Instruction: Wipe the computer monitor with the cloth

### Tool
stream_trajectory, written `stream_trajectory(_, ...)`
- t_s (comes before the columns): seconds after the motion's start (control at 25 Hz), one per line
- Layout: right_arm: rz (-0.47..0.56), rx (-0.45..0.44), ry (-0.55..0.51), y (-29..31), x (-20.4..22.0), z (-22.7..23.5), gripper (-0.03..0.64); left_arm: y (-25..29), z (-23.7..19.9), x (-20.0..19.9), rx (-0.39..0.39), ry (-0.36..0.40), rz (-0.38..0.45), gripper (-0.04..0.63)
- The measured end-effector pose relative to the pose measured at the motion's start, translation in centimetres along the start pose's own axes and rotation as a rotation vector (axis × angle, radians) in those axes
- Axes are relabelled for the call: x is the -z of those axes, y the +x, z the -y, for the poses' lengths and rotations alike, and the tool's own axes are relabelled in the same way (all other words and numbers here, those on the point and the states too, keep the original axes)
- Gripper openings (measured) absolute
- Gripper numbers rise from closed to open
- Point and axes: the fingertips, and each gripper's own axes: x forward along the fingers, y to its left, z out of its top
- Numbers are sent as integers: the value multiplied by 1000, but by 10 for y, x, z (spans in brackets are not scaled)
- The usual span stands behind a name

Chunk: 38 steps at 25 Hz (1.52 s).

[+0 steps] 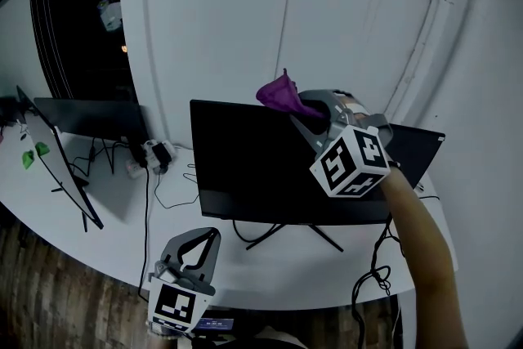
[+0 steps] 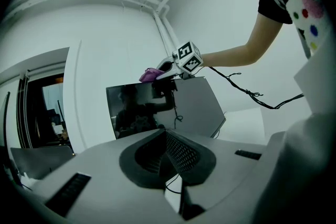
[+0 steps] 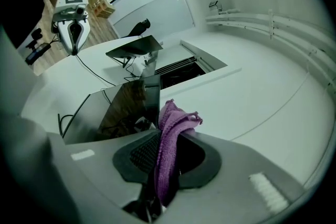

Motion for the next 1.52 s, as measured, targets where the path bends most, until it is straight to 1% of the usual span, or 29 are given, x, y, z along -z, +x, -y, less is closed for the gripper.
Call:
stream_trajectory(0.16,-23,9,8,-11,15,2,80,8,9,3,16,-6,-11,5)
stream_trajectory(0.6,-69,43,40,-40,53,7,80,29,34,1,61,-3,-11,5)
stream_trajectory(0.88,-98,61,48,-57,76,12,80,42,46,-8,90,2,10,5)
stream_trajectory(1.12,-142,89,58,-78,105,20,80,56,60,-9,113,1,5,5)
stream_trajectory(1.52,-222,124,55,-112,150,26,80,79,84,-15,171,6,27,5)
